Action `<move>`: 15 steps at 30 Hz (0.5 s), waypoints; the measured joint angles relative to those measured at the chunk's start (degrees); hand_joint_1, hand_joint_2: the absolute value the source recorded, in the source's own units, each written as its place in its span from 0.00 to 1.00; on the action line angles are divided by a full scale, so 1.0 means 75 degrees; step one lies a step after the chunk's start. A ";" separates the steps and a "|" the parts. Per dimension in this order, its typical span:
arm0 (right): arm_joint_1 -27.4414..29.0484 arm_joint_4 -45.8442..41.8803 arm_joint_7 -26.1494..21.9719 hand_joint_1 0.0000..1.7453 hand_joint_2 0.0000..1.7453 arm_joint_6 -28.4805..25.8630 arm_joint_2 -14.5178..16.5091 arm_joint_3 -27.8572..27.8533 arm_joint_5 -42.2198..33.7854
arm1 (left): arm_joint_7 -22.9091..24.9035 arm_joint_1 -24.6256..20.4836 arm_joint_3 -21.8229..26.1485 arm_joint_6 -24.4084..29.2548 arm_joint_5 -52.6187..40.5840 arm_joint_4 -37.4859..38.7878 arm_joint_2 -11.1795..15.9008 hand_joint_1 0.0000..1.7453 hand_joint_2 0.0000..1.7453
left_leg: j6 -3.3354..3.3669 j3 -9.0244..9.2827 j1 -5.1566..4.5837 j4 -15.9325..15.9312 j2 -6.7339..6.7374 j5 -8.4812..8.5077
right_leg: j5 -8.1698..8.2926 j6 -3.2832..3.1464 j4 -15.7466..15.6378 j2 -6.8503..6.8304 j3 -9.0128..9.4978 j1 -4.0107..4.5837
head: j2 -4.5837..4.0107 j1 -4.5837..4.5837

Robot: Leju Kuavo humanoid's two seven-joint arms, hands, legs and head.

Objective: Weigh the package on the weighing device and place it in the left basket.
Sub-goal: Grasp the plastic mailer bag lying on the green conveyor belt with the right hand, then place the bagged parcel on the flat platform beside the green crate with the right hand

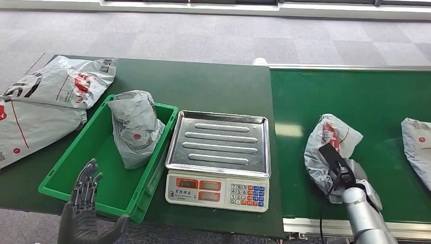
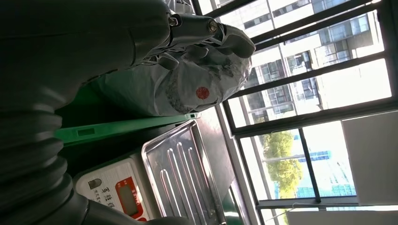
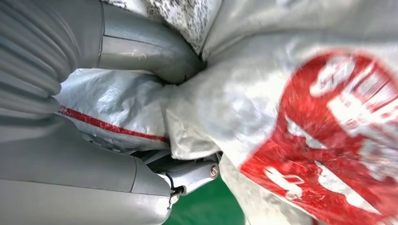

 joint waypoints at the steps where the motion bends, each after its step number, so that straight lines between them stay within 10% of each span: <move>1: 0.0090 -0.0319 -0.0268 1.00 1.00 -0.0323 0.0050 0.0000 -0.0287 | -0.0036 0.0003 0.0035 -0.0060 -0.0021 -0.0014 -0.0039 0.00 1.00 | -0.0001 -0.0005 0.0000 0.0000 -0.0002 0.0001 | 0.0000 0.0000 0.0000 -0.0001 -0.0006 0.0000 | 0.0000 0.0000; 6: 0.0543 -0.2541 -0.1350 1.00 1.00 -0.1847 0.0399 0.0004 -0.1614 | -0.0212 -0.0017 0.0114 -0.0191 -0.0057 -0.0033 -0.0183 0.00 1.00 | -0.0003 -0.0015 0.0003 -0.0001 -0.0006 0.0002 | -0.0004 -0.0005 0.0001 -0.0005 -0.0020 0.0002 | 0.0000 0.0000; 15: 0.0981 -0.4329 -0.1408 1.00 1.00 -0.2183 0.0650 0.0128 -0.1930 | -0.0246 -0.0038 0.0129 -0.0076 -0.0053 -0.0033 -0.0205 0.00 1.00 | -0.0003 -0.0018 0.0001 -0.0003 -0.0006 0.0002 | -0.0007 -0.0009 0.0000 -0.0005 -0.0021 0.0000 | 0.0000 0.0000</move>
